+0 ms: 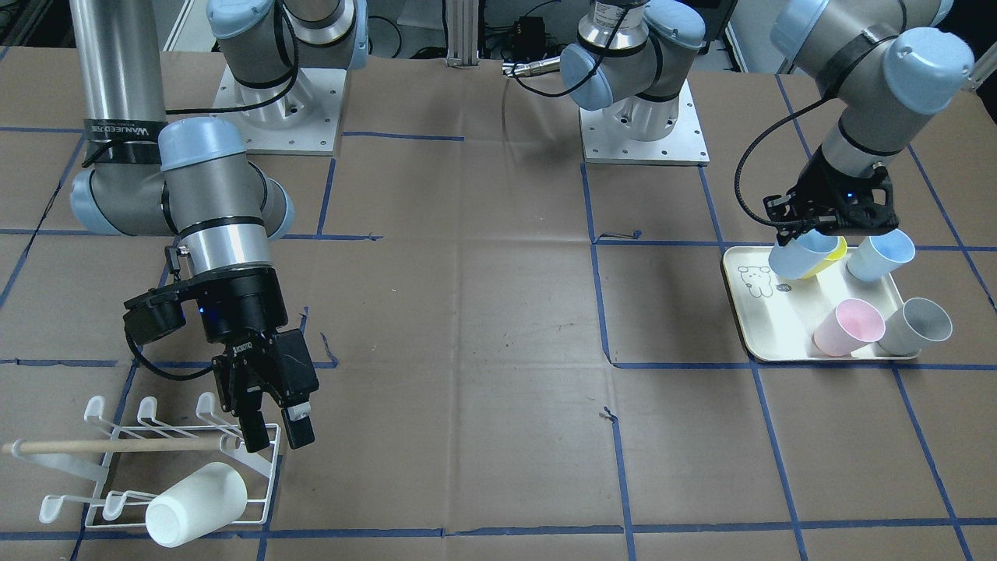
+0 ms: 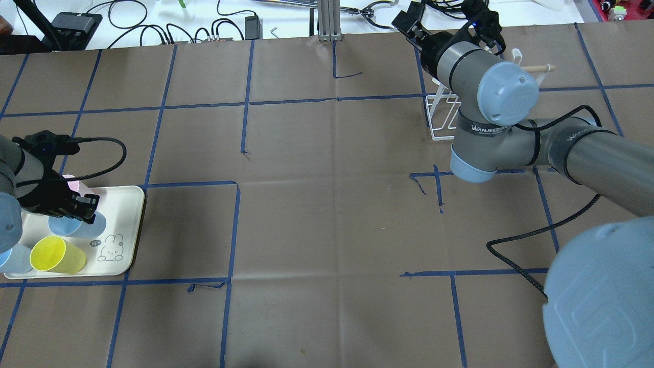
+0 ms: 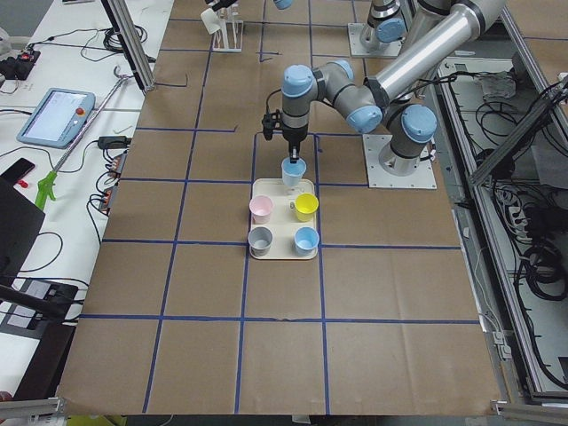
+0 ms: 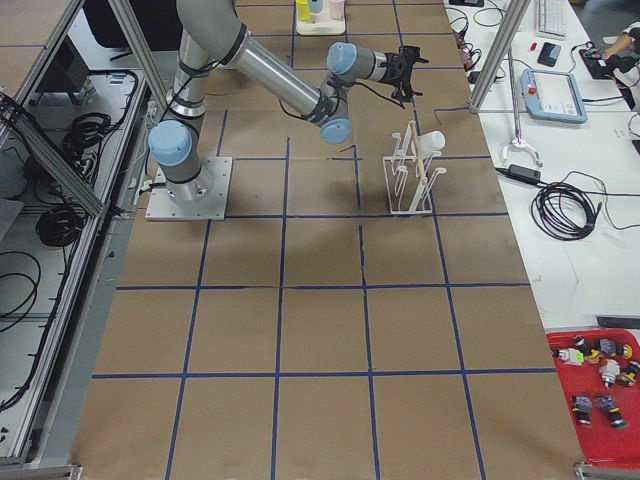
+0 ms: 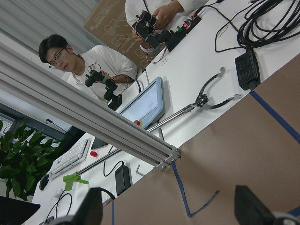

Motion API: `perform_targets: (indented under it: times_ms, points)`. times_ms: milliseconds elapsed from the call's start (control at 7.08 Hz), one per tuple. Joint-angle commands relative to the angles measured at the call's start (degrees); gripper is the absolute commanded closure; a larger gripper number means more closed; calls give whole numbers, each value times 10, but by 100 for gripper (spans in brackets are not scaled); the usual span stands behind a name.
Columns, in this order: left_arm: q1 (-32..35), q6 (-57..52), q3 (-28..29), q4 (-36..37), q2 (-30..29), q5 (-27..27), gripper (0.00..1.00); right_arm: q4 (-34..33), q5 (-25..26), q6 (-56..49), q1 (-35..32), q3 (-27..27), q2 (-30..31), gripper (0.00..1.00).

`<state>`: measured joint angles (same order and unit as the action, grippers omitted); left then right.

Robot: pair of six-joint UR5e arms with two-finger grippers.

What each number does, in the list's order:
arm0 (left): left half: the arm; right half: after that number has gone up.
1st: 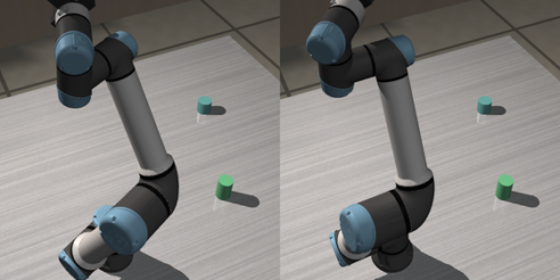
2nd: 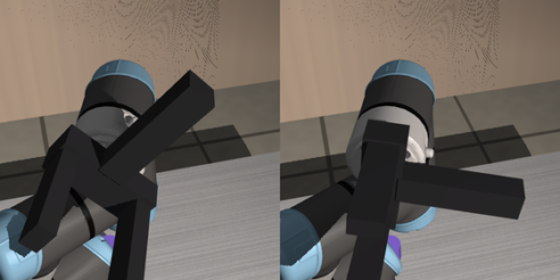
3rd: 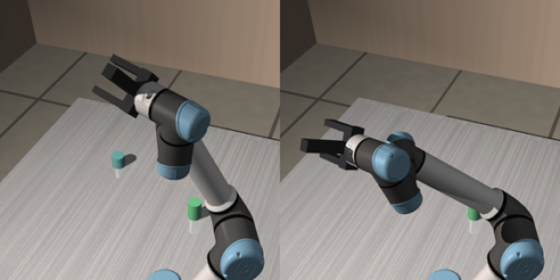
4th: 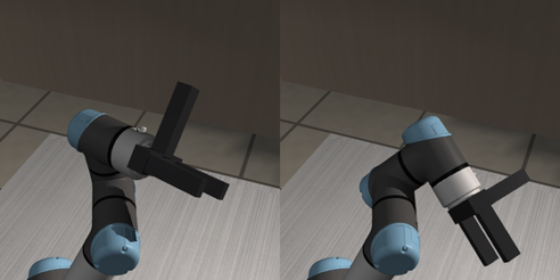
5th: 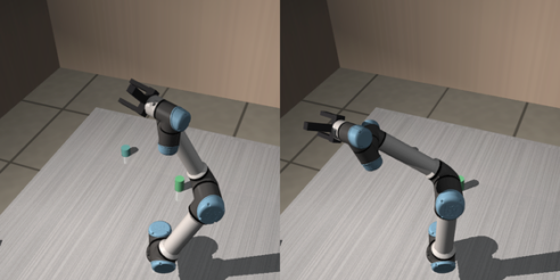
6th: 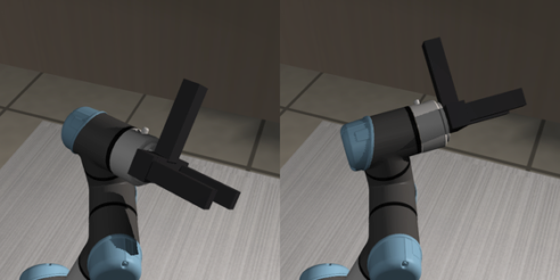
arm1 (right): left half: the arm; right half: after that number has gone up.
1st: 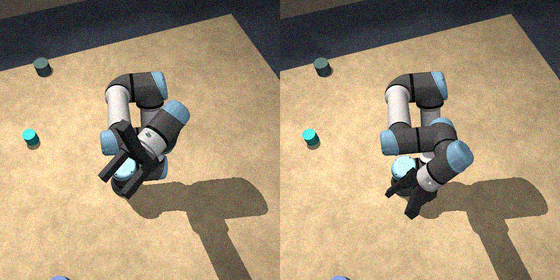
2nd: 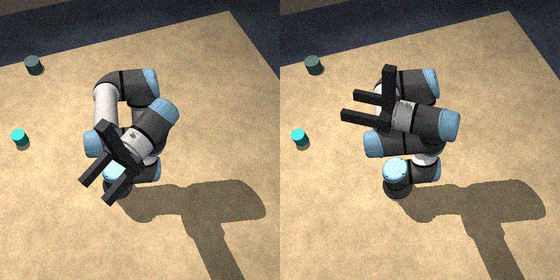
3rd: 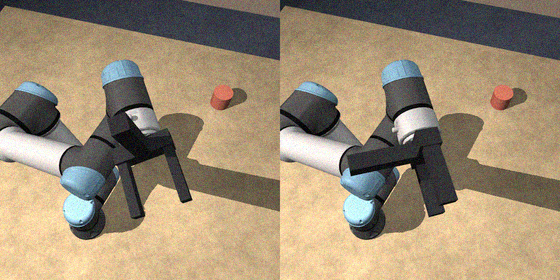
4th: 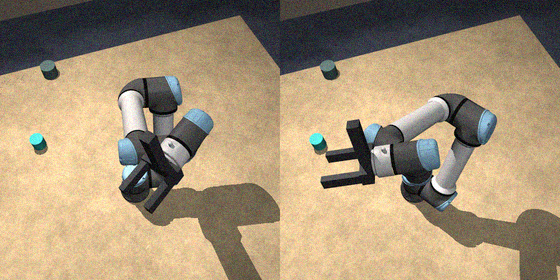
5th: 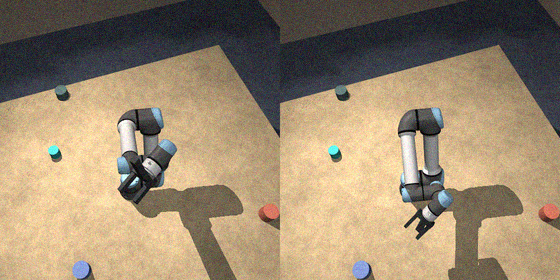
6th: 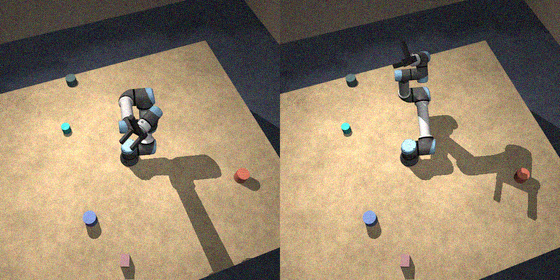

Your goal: Transfer IKEA cup to right arm and place on rack

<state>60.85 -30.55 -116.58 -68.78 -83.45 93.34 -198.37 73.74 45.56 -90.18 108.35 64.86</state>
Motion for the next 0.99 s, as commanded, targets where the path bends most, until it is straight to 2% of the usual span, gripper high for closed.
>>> perform_targets:
  times_ms: [0,141,283,565,848]
  points:
    - [27,11,147,-133,-20,-19,100,-2,-1,5,0,1,0,0]
    - [29,4,182,-136,-51,-24,100,-1,-4,6,0,0,0,0]
    - [31,-2,205,-124,-78,-76,100,-2,-11,37,0,2,1,0]
    - [35,-21,206,-34,-89,-263,100,-2,-19,136,-6,3,3,0]
    - [42,-28,193,65,-91,-417,100,-37,-19,283,-33,4,4,0]
